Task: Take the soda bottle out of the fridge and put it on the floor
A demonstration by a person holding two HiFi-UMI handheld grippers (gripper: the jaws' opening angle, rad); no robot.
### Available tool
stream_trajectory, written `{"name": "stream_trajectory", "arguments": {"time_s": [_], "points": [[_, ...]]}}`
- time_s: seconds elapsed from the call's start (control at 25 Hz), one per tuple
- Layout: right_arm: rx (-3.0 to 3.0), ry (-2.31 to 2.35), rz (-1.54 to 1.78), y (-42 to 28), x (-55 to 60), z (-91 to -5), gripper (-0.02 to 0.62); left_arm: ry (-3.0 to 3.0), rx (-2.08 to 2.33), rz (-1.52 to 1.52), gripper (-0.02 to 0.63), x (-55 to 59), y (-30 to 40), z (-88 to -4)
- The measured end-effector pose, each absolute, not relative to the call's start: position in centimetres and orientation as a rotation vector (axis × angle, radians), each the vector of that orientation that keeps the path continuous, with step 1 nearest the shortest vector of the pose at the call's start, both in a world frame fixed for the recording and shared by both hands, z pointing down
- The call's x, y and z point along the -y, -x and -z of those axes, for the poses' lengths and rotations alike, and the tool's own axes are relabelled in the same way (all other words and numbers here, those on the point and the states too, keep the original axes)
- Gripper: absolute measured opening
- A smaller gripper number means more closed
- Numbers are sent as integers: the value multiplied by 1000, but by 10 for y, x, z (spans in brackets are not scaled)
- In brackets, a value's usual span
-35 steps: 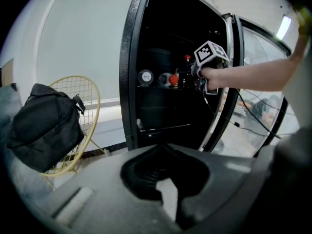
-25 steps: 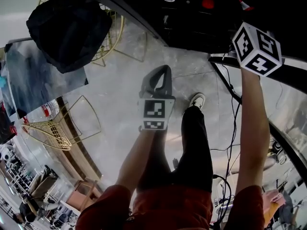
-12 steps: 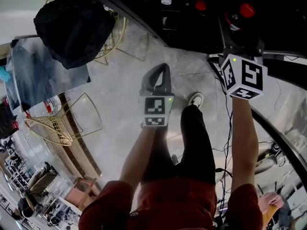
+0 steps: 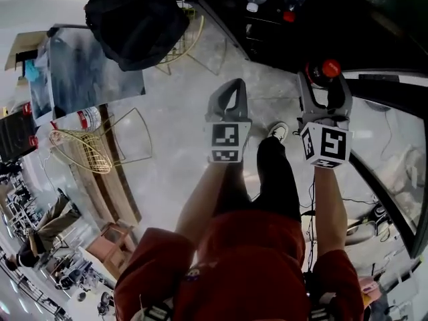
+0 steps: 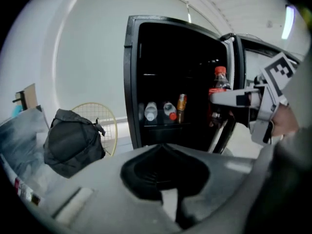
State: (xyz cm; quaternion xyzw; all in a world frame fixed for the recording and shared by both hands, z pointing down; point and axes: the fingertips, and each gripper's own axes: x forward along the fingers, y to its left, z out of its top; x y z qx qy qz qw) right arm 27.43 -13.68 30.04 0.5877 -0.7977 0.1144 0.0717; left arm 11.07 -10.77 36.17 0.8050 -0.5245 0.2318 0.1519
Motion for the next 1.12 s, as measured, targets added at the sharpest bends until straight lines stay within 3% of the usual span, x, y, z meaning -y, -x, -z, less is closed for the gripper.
{"name": "stream_trajectory", "arguments": {"time_s": [0.36, 0.64, 1.12], "points": [[2436, -1694, -340, -240, 76, -209, 299, -2339, 1453, -623, 0, 68, -109, -255], [2409, -1736, -436, -203, 43, -173, 301, -2385, 1435, -591, 0, 47, -64, -198], [2400, -1786, -438, -182, 3, -142, 299, -2433, 1508, -514, 0, 22, -12, -148]]}}
